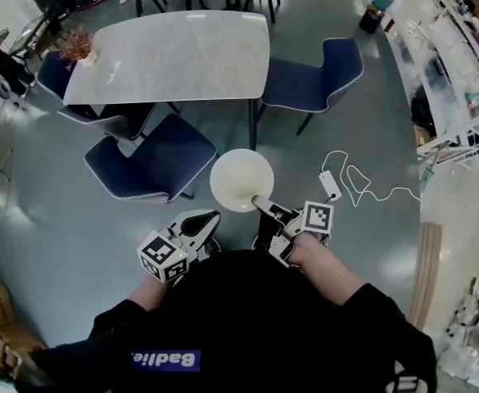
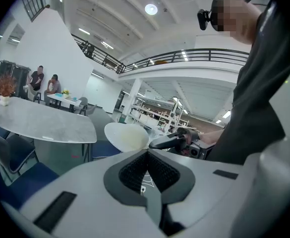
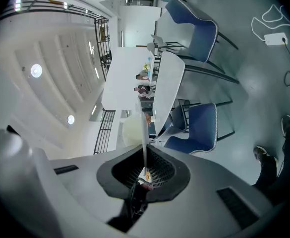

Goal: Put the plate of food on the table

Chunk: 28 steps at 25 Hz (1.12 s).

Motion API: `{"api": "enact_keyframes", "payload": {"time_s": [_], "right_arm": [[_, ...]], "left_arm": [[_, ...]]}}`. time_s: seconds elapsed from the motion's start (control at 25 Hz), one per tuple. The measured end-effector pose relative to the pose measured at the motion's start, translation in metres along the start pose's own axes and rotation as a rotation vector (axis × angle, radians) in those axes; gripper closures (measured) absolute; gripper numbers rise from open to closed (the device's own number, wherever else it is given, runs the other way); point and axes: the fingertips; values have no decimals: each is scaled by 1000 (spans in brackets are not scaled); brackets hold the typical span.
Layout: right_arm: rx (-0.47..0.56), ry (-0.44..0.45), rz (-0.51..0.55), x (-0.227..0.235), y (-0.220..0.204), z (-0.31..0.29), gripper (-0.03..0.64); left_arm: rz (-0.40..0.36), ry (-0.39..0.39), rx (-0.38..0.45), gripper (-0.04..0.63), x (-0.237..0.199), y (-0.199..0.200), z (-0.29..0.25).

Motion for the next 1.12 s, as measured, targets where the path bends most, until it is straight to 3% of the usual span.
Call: {"api": "enact_keyframes", "payload": {"time_s": [0.52, 1.12], "right_arm": [[-9, 9, -10, -1, 5, 2, 597], [-77, 11, 15, 9, 43, 27, 598]], "left_arm": [[1, 24, -2, 588, 3, 2, -2], [25, 117, 30, 589, 20, 6, -43]]}}
Point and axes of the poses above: the fingertips, and each gripper's own axes: z backward along the fingers, x to its right, y out of its top, and after that the axes turned 8 degrees about -y, right-handed
